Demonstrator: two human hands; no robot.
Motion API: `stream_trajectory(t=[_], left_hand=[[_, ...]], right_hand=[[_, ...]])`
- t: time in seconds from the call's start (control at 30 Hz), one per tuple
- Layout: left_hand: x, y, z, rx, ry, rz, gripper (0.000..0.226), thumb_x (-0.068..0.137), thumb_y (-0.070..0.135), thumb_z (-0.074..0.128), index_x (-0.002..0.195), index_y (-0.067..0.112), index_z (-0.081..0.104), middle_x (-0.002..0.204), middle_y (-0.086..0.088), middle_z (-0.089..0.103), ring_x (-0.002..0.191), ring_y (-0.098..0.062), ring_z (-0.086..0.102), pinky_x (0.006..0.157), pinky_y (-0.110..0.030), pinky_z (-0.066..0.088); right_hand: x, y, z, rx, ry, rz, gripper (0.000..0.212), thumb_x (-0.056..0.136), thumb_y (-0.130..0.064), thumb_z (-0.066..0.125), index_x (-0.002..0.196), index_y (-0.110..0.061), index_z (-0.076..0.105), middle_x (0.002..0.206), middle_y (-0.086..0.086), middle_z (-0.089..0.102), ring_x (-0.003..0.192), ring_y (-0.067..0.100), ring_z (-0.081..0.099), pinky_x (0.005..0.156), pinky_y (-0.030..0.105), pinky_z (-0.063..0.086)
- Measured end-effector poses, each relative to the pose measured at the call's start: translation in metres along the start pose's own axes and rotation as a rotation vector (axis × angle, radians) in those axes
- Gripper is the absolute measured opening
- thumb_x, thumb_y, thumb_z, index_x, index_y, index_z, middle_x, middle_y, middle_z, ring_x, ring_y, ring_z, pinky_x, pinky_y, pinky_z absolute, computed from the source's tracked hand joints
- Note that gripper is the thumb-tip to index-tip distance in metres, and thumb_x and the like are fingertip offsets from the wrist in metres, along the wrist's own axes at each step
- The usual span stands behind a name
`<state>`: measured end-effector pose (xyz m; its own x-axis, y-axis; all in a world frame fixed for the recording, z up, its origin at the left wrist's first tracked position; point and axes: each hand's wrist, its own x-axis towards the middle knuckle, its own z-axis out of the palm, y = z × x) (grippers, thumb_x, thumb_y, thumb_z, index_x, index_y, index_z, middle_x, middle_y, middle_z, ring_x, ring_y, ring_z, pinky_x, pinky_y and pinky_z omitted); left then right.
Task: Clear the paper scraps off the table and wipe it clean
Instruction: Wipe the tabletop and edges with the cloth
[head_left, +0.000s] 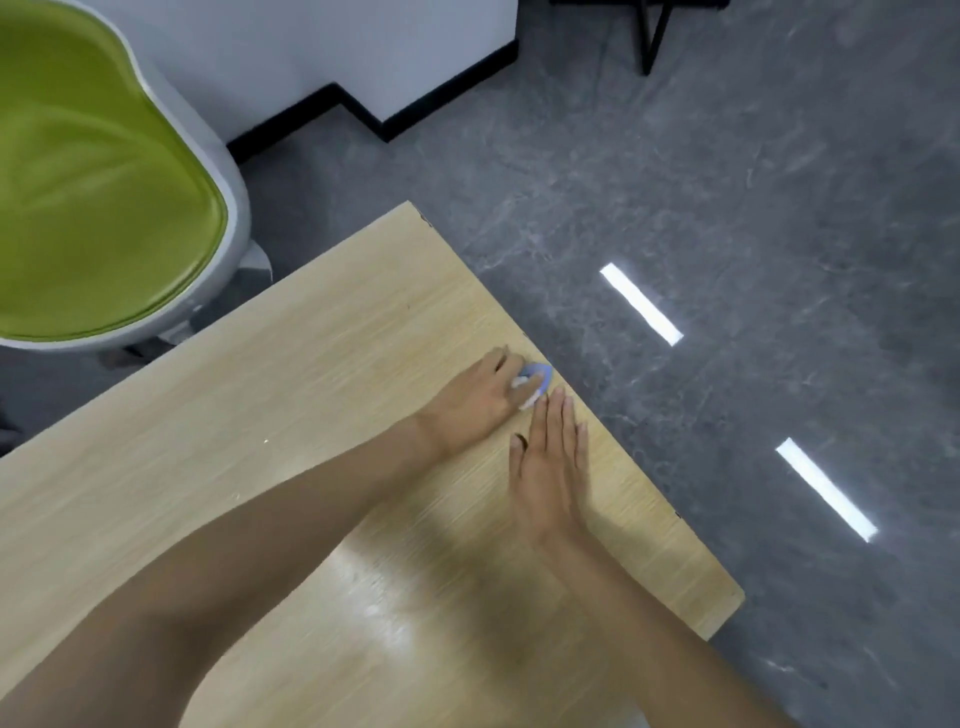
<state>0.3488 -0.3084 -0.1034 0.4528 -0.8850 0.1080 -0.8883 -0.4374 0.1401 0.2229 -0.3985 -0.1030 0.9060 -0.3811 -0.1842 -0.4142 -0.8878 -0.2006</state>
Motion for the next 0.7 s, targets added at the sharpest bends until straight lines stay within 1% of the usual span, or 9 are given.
stream_trajectory(t=[0.07, 0.1, 0.17, 0.23, 0.3, 0.47, 0.53, 0.63, 0.7], left_hand=[[0.000, -0.034, -0.006, 0.055, 0.006, 0.082, 0.054, 0.067, -0.004, 0.066, 0.119, 0.008, 0.061, 0.094, -0.018, 0.054, 0.084, -0.027, 0.041, 0.052, -0.032, 0.049], [0.005, -0.052, -0.013, 0.094, 0.001, -0.006, 0.052, 0.066, -0.003, 0.065, 0.117, 0.007, 0.064, 0.092, -0.018, 0.056, 0.082, -0.029, 0.046, 0.051, -0.033, 0.050], [0.018, -0.089, -0.027, 0.173, 0.067, -0.306, 0.042, 0.072, -0.003, 0.060, 0.114, 0.004, 0.063, 0.093, -0.021, 0.056, 0.079, -0.034, 0.053, 0.053, -0.034, 0.050], [0.033, -0.114, -0.041, 0.108, 0.023, -0.668, 0.044, 0.083, -0.005, 0.053, 0.126, 0.003, 0.052, 0.114, -0.024, 0.048, 0.098, -0.038, 0.048, 0.066, -0.036, 0.043], [0.040, -0.106, -0.040, -0.004, 0.018, -0.824, 0.047, 0.088, -0.004, 0.046, 0.134, 0.004, 0.041, 0.126, -0.022, 0.039, 0.111, -0.036, 0.039, 0.074, -0.033, 0.035], [0.013, -0.054, -0.017, -0.168, -0.025, -0.280, 0.042, 0.090, 0.008, 0.035, 0.126, 0.008, 0.056, 0.105, -0.020, 0.051, 0.096, -0.029, 0.040, 0.071, -0.035, 0.042], [0.009, -0.081, -0.017, -0.085, -0.039, -0.195, 0.042, 0.094, 0.023, 0.033, 0.130, 0.012, 0.052, 0.118, -0.022, 0.047, 0.105, -0.033, 0.042, 0.081, -0.042, 0.045], [0.028, -0.128, -0.024, 0.005, -0.025, -0.429, 0.043, 0.093, 0.004, 0.044, 0.135, 0.011, 0.048, 0.122, -0.025, 0.042, 0.109, -0.040, 0.041, 0.083, -0.047, 0.046], [0.044, -0.153, -0.030, 0.018, -0.002, -0.693, 0.043, 0.090, -0.003, 0.047, 0.131, 0.009, 0.048, 0.123, -0.024, 0.040, 0.109, -0.039, 0.039, 0.077, -0.039, 0.044]], right_hand=[[-0.001, 0.005, 0.001, -0.026, 0.002, -0.034, 0.058, 0.098, -0.034, 0.018, 0.144, 0.002, 0.025, 0.154, 0.015, 0.024, 0.144, 0.024, 0.022, 0.115, 0.039, 0.010], [-0.001, 0.007, 0.002, -0.039, 0.006, -0.049, 0.058, 0.099, -0.034, 0.016, 0.144, 0.002, 0.022, 0.154, 0.015, 0.022, 0.144, 0.024, 0.020, 0.115, 0.038, 0.010], [0.000, 0.008, 0.001, -0.055, 0.009, -0.061, 0.058, 0.099, -0.035, 0.013, 0.146, 0.000, 0.015, 0.156, 0.013, 0.015, 0.145, 0.023, 0.016, 0.116, 0.037, 0.008], [0.000, 0.007, 0.000, -0.047, 0.006, -0.067, 0.059, 0.099, -0.037, 0.008, 0.146, -0.002, 0.009, 0.157, 0.010, 0.007, 0.147, 0.021, 0.009, 0.117, 0.037, 0.003], [-0.001, 0.002, 0.000, -0.001, -0.013, -0.053, 0.060, 0.097, -0.040, 0.002, 0.146, -0.005, 0.000, 0.156, 0.007, -0.003, 0.147, 0.018, -0.003, 0.118, 0.036, -0.004], [0.002, -0.014, 0.003, -0.018, 0.024, 0.034, 0.062, 0.096, -0.041, 0.003, 0.145, -0.004, 0.005, 0.155, 0.010, 0.000, 0.146, 0.022, 0.000, 0.117, 0.040, -0.004], [0.004, -0.015, 0.005, -0.017, 0.027, 0.034, 0.061, 0.097, -0.041, 0.005, 0.145, -0.004, 0.005, 0.155, 0.010, 0.000, 0.146, 0.023, 0.002, 0.117, 0.041, -0.004], [0.003, -0.010, 0.008, -0.013, 0.030, 0.025, 0.060, 0.098, -0.040, 0.008, 0.146, -0.004, 0.006, 0.156, 0.011, 0.004, 0.146, 0.023, 0.004, 0.117, 0.040, -0.004], [0.002, -0.010, 0.007, -0.027, 0.033, 0.035, 0.059, 0.099, -0.039, 0.011, 0.145, -0.002, 0.011, 0.156, 0.013, 0.013, 0.146, 0.024, 0.010, 0.117, 0.041, 0.000]])
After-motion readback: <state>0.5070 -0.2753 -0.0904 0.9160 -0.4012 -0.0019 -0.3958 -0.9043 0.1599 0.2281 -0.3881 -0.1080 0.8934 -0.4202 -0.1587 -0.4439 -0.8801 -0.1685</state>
